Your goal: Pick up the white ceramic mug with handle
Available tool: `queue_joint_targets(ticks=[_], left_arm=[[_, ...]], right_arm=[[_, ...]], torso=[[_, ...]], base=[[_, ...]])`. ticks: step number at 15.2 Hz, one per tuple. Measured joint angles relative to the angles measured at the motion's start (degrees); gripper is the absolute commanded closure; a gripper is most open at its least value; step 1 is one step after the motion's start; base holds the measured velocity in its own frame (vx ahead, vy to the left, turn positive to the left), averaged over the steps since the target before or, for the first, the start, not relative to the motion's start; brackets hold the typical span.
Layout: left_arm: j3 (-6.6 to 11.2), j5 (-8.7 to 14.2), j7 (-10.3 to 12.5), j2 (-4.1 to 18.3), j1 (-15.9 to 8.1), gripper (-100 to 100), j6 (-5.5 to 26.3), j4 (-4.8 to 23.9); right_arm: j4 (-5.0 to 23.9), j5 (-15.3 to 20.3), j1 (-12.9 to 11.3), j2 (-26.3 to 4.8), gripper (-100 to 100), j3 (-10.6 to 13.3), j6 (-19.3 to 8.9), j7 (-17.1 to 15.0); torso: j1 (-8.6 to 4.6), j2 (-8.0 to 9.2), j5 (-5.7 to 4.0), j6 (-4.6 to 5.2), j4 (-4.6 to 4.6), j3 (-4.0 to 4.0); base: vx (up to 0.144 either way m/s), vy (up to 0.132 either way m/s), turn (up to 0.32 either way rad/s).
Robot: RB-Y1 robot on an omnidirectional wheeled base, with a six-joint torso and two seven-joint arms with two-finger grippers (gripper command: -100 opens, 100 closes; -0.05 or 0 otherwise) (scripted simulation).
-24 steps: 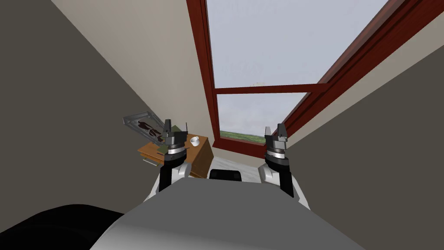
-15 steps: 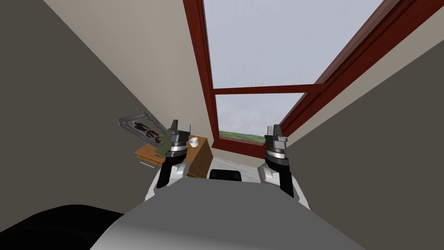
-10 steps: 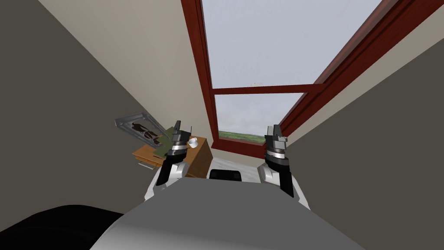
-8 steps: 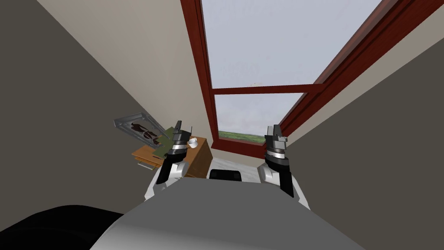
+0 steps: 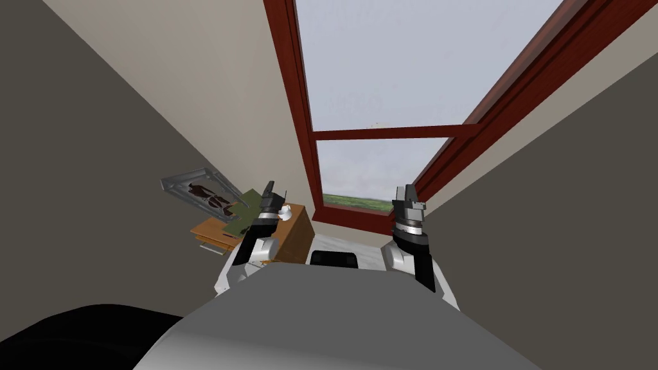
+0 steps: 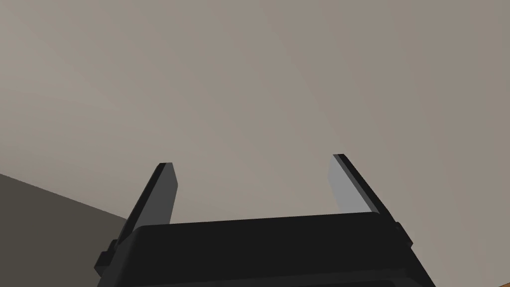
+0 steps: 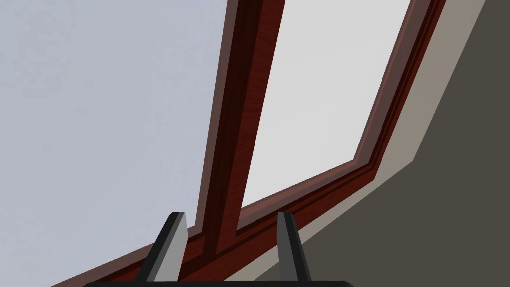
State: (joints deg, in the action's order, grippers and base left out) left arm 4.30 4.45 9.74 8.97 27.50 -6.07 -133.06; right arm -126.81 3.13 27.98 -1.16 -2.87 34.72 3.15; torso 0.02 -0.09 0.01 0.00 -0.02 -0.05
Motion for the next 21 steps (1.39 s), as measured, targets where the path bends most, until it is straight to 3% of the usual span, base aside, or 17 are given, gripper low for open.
queue_joint_targets(ticks=[21], left_arm=[[4.42,3.5,2.3,3.2,-3.0,-100,23.1,3.6]], right_arm=[[0.0,0.0,0.0,0.0,0,0.0,0.0,0.0]], torso=[[0.01,0.00,0.00,0.00,0.00,0.00]], base=[[0.017,0.005,-0.025]])
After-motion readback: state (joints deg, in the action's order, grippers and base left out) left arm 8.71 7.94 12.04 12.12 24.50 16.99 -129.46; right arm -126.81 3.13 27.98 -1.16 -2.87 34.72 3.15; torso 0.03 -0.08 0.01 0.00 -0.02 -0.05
